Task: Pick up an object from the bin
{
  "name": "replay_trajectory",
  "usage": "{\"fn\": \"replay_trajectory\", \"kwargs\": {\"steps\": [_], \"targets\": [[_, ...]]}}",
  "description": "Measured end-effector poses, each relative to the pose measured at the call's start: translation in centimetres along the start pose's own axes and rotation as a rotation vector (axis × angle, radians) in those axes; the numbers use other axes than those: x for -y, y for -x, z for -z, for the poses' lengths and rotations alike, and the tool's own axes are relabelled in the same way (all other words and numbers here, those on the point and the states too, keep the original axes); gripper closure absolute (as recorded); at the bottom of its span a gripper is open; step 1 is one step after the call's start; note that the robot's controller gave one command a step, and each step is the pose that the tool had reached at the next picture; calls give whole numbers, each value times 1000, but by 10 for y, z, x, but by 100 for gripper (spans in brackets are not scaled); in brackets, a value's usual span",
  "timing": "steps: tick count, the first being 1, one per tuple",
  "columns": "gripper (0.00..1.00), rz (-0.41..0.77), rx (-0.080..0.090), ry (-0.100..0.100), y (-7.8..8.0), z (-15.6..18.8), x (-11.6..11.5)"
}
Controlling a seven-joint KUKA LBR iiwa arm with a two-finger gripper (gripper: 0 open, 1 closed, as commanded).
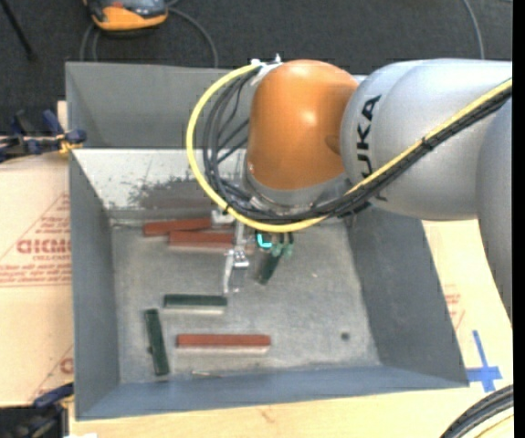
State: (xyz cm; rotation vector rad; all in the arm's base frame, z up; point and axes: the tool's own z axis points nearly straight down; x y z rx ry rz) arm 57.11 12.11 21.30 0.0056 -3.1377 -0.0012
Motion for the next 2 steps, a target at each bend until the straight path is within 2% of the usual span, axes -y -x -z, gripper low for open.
{"fn": "replay_trajectory", "kwargs": {"steps": [1, 2], "targets": [[0, -3, 7, 1, 2, 4, 0], [0, 43, 13, 0, -15, -50, -9]]}}
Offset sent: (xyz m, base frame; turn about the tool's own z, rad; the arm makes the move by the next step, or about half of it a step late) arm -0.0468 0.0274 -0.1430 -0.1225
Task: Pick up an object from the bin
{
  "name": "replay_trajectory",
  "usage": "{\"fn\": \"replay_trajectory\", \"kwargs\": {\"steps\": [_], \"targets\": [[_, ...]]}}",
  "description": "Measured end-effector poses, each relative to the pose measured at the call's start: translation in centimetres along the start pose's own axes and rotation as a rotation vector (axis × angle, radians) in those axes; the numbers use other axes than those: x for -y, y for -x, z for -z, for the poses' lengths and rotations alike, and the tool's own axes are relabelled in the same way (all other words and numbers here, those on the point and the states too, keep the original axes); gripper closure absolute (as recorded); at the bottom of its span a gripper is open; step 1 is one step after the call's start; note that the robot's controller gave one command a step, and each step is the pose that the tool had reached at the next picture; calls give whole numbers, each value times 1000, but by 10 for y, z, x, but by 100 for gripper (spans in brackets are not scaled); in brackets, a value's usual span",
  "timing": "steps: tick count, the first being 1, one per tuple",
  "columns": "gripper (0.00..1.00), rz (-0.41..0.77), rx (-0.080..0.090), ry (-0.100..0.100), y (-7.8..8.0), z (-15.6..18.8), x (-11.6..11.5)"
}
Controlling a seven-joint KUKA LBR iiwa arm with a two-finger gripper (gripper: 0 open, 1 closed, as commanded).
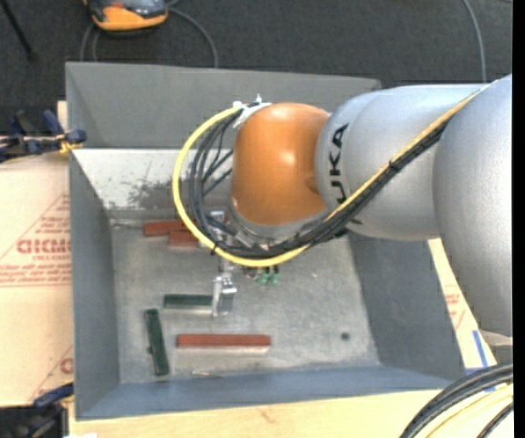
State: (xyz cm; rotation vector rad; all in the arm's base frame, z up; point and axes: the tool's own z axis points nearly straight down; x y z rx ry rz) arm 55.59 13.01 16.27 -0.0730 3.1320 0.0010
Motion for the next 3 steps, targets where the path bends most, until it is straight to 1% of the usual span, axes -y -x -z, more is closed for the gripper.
{"fn": "replay_trajectory", "kwargs": {"steps": [1, 2, 3], "targets": [[100, 9, 2, 4, 10, -87, -40], [100, 8, 2, 5, 10, -87, -40], [100, -38, -5, 1, 15, 39, -57]]}}
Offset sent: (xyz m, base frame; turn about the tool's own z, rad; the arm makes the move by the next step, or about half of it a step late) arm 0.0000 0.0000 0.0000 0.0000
